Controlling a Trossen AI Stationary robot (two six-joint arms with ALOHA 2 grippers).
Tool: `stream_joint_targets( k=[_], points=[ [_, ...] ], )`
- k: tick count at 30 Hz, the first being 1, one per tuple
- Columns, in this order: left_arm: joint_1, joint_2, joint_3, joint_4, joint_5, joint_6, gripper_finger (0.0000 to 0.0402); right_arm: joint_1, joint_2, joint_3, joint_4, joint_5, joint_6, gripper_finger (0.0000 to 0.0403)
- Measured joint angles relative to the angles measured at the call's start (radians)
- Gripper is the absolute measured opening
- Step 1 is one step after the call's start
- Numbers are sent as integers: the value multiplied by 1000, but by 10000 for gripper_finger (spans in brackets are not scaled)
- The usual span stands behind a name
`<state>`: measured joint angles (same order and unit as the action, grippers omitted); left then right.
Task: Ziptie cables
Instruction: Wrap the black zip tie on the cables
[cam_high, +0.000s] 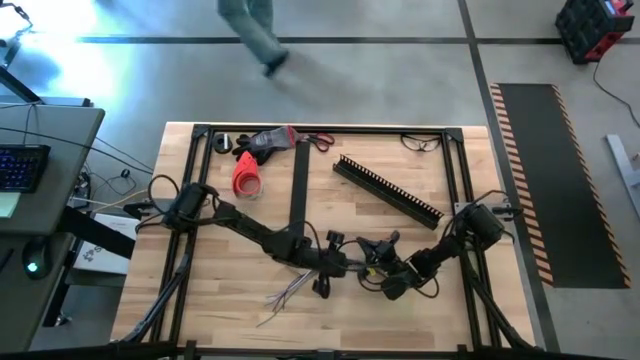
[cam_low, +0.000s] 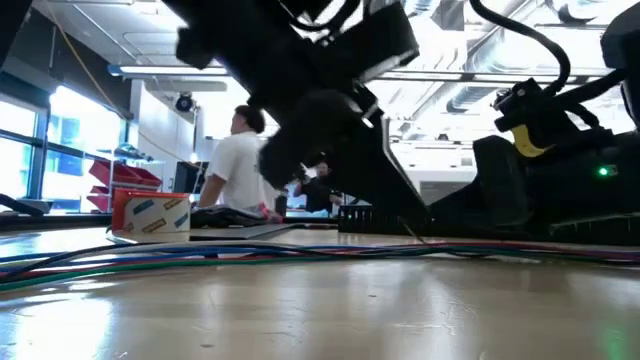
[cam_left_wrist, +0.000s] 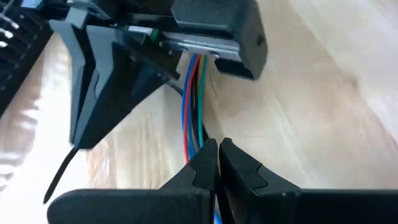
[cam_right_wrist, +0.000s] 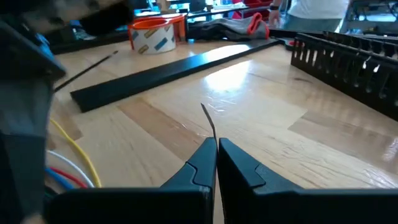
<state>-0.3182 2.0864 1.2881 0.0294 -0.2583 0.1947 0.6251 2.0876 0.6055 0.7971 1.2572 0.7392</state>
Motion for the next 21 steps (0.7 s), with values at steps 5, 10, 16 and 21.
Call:
stream_joint_targets(
  k=[5, 10, 16, 21],
  points=[
    [-16, -15, 0, -4, 25, -7, 0, -1, 0, -1, 3, -12, -39, 0],
    [-26, -14, 0, -7, 45, -63, 0, -4, 0, -1, 0, -70, -160, 28],
    [-37, -14, 26, -16, 66, -106, 0, 18, -21, -1, 0, -124, -302, 144],
    [-38, -14, 43, -12, 73, -124, 0, 94, -84, 0, -18, -20, -404, 228]
  ],
)
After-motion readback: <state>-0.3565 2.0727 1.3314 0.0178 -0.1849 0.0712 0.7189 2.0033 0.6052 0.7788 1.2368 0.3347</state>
